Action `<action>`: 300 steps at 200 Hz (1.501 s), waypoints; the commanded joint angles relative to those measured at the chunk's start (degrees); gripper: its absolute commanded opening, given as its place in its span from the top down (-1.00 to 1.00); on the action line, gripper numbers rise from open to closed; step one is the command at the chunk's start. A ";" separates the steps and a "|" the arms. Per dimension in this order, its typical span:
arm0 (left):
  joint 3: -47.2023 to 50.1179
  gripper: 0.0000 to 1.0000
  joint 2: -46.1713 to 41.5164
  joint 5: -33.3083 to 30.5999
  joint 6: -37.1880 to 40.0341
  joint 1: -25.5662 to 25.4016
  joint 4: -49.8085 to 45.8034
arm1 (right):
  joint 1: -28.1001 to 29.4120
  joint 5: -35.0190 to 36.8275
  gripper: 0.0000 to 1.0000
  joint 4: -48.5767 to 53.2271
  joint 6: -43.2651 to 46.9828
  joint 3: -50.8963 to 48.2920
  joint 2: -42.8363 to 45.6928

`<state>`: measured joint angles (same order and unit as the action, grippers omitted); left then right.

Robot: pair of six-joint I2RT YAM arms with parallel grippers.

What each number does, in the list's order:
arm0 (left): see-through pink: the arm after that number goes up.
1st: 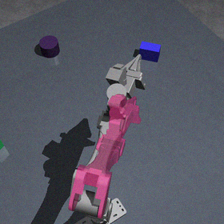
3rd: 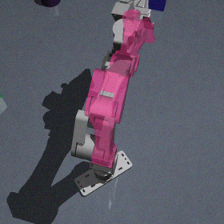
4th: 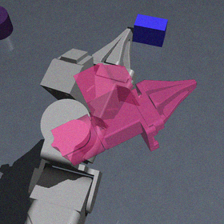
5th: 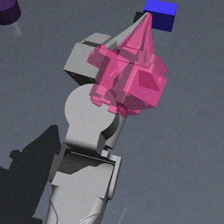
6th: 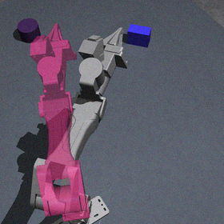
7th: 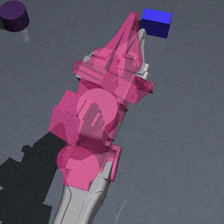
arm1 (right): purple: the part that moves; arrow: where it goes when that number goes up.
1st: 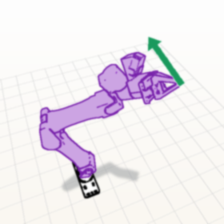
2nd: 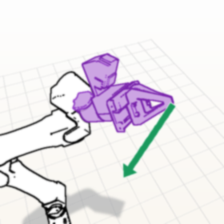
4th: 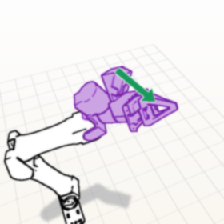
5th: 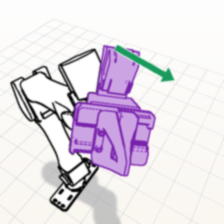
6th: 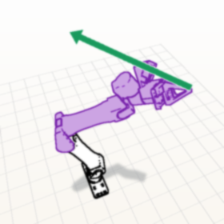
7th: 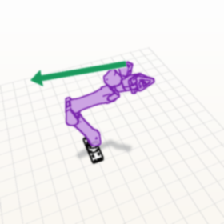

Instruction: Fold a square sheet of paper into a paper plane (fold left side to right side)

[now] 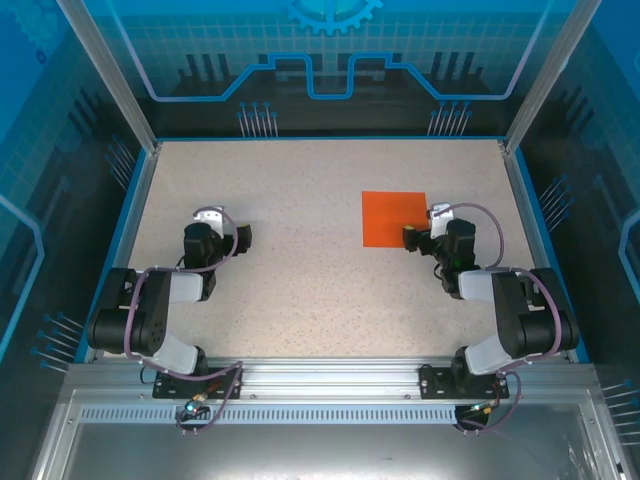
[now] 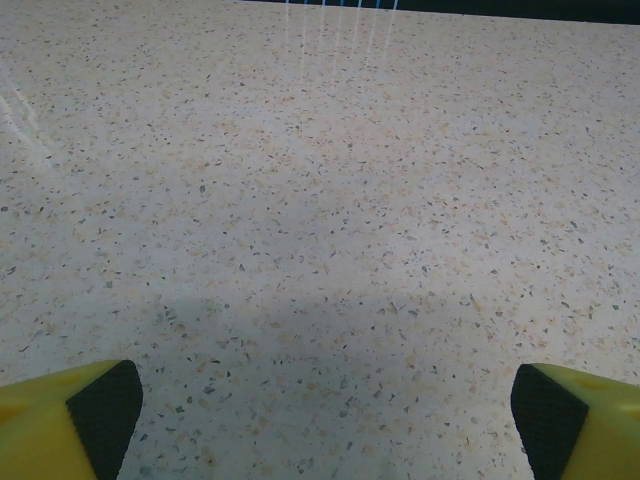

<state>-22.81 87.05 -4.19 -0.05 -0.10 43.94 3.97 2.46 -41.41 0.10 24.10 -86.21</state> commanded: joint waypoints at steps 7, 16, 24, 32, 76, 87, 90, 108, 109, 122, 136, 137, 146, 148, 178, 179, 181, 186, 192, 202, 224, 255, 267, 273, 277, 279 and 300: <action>-1.44 -0.97 -0.23 1.21 -0.03 0.01 0.15 | -0.95 -0.79 -0.98 -0.43 0.74 1.30 0.12; -1.48 -0.97 -0.25 1.24 -0.08 0.01 0.12 | -0.96 -0.78 -0.98 -0.43 0.76 1.26 0.08; -1.46 -0.97 -0.29 1.20 -0.07 0.04 0.10 | -0.93 -0.87 -0.98 -0.43 0.77 1.30 0.08; -1.45 -0.97 -0.28 1.28 -0.10 0.01 0.13 | -0.95 -0.88 -0.98 -0.43 0.73 1.30 0.13; -1.44 -0.97 -0.24 1.20 -0.13 0.02 0.18 | -0.93 -0.88 -0.98 -0.36 0.70 1.34 0.08; -1.45 -0.97 -0.24 1.16 -0.21 0.02 0.16 | -0.98 -0.96 -0.98 -0.34 0.66 1.31 0.08; -1.47 -0.97 -0.25 1.17 -0.21 0.01 0.10 | -1.04 -0.98 -0.98 -0.34 0.65 1.35 0.08; -1.49 -0.97 -0.29 1.23 -0.27 0.10 0.17 | -1.04 -0.96 -0.99 -0.34 0.62 1.31 0.08; -1.47 -0.97 -0.25 1.21 -0.24 0.10 0.13 | -1.01 -0.96 -0.98 -0.34 0.61 1.30 0.08; -1.45 -0.97 -0.27 1.20 -0.21 0.10 0.07 | -1.05 -1.01 -0.99 -0.34 0.65 1.31 0.08; -1.45 -0.97 -0.33 1.26 -0.21 0.10 0.21 | -1.03 -0.96 -0.98 -0.42 0.65 1.26 0.13; -1.41 -0.97 -0.36 1.27 -0.21 0.10 0.19 | -1.01 -0.92 -0.98 -0.42 0.67 1.28 0.15; -1.28 -0.98 -0.39 1.15 -0.28 0.10 0.39 | -0.91 -0.61 -0.98 -0.51 0.66 1.28 0.21; -1.28 -0.97 -0.39 1.01 -0.29 0.10 0.30 | -0.92 -0.37 -0.99 -0.47 0.62 1.34 0.25; -3.13 -0.98 -8.01 -4.77 -2.76 0.10 -9.08 | -0.85 1.51 -0.98 17.60 -1.40 7.99 7.36; -3.21 -0.97 -8.28 -4.91 -2.89 0.10 -9.55 | -0.87 1.50 -0.98 18.39 -1.58 8.34 7.55; -3.45 -0.97 -9.24 -5.45 -3.12 0.10 -10.95 | -0.89 1.70 -0.98 19.96 -2.03 9.04 7.97; -4.06 -0.97 -11.25 -6.28 -3.85 0.03 -13.72 | -0.78 1.80 -0.98 23.43 -3.17 10.56 8.73; -4.84 -0.98 -13.47 -6.87 -5.08 0.04 -16.94 | -0.65 1.51 -0.98 28.23 -4.48 12.60 9.35; -6.57 -0.97 -16.93 -7.17 -8.30 0.01 -22.93 | -0.17 1.09 -0.98 35.34 -6.99 16.33 9.34; -11.93 -0.97 -21.39 -3.92 -16.12 -1.01 -36.79 | 2.60 0.47 -0.99 48.84 -12.58 24.79 6.01; -18.26 -0.97 -22.27 -0.17 -20.41 -4.96 -50.61 | 9.49 4.06 -0.98 61.68 -15.56 37.41 -5.25; -19.34 -0.97 -22.27 0.61 -22.23 -6.26 -53.59 | 11.04 5.81 -0.98 65.10 -16.53 42.23 -10.39; -19.69 -0.97 -22.32 1.42 -22.80 -6.82 -54.67 | 11.59 6.36 -0.98 66.30 -17.14 44.38 -12.71; -19.65 -0.97 -22.38 1.79 -23.30 -7.07 -55.18 | 11.96 6.78 -0.98 66.92 -17.60 45.58 -14.04; -19.64 -0.97 -22.41 1.96 -23.52 -7.27 -55.41 | 12.12 6.84 -0.98 67.08 -17.83 46.12 -14.61; -19.56 -0.97 -23.03 3.43 -25.07 -8.54 -57.05 | 12.72 7.99 -0.98 68.46 -20.17 50.78 -20.25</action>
<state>-41.34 64.97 -4.05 -20.84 -7.29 -4.69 16.29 7.09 17.63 -15.70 70.15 -101.80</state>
